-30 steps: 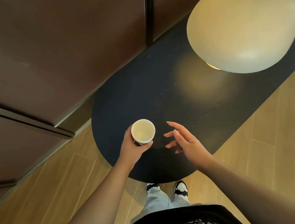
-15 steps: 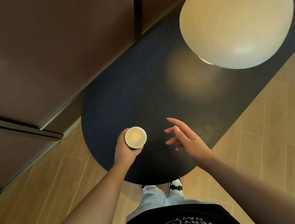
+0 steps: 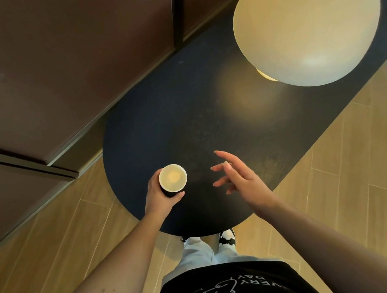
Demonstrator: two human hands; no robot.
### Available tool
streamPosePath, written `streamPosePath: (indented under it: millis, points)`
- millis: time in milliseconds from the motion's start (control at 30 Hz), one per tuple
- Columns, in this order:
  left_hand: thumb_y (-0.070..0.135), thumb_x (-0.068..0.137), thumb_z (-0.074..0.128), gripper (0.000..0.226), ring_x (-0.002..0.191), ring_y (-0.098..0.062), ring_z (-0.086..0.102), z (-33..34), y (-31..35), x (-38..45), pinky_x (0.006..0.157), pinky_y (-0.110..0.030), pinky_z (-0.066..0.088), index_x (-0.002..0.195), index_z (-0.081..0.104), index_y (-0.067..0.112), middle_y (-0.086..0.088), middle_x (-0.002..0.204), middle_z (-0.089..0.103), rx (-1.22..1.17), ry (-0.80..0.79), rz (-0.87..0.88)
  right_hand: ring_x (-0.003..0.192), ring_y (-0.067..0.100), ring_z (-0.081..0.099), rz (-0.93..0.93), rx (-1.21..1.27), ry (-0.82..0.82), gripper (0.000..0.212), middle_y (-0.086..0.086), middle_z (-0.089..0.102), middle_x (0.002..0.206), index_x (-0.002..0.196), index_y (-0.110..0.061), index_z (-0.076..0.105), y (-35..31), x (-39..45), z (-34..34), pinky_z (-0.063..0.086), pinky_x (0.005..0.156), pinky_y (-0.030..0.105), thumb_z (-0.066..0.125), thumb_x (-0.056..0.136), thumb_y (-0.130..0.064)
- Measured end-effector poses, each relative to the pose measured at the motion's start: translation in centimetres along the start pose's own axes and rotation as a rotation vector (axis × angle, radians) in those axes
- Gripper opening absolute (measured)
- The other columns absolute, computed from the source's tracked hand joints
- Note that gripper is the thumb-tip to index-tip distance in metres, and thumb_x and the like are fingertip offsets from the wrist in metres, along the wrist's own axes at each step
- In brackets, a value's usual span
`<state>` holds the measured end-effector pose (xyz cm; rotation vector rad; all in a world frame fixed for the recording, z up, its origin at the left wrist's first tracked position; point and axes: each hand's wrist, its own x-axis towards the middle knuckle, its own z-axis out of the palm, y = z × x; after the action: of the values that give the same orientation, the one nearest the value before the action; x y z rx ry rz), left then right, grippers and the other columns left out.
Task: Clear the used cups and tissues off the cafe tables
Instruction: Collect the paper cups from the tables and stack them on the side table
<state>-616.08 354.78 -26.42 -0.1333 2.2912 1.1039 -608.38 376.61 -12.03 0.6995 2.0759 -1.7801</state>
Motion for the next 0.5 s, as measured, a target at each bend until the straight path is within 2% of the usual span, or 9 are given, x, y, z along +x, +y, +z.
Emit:
streamPosePath:
  millis: [167, 267, 500]
  points:
    - [0.025, 0.074, 0.092, 0.1, 0.144, -0.027, 0.042, -0.5, -1.1, -1.3, 0.115, -0.054, 0.041, 0.154, 0.032, 0.027, -0.003, 0.158, 0.035, 0.017, -0.006, -0.03, 0.095, 0.008, 0.069, -0.023, 0.004, -0.008, 0.029, -0.015, 0.062, 0.119, 0.126, -0.059, 0.041, -0.2, -0.4, -0.1, 0.055, 0.076, 0.02, 0.036, 0.099, -0.05]
    - [0.029, 0.073, 0.093, 0.099, 0.137, -0.023, 0.049, -1.0, -1.8, -2.3, 0.112, -0.048, 0.047, 0.153, 0.035, 0.026, -0.003, 0.155, 0.039, 0.004, 0.048, -0.01, 0.095, 0.007, 0.069, -0.032, 0.003, -0.014, 0.031, -0.015, 0.062, 0.12, 0.126, -0.059, 0.041, -0.3, -0.6, -0.1, 0.055, 0.076, 0.02, 0.036, 0.096, -0.053]
    - [0.031, 0.073, 0.093, 0.098, 0.135, -0.016, 0.048, -2.5, -1.5, -4.9, 0.111, -0.039, 0.045, 0.151, 0.035, 0.03, 0.0, 0.153, 0.043, -0.089, 0.196, 0.087, 0.099, 0.008, 0.068, -0.071, -0.009, -0.041, 0.038, -0.014, 0.061, 0.122, 0.132, -0.055, 0.039, -0.3, -1.4, -0.2, 0.056, 0.078, 0.02, 0.035, 0.094, -0.056]
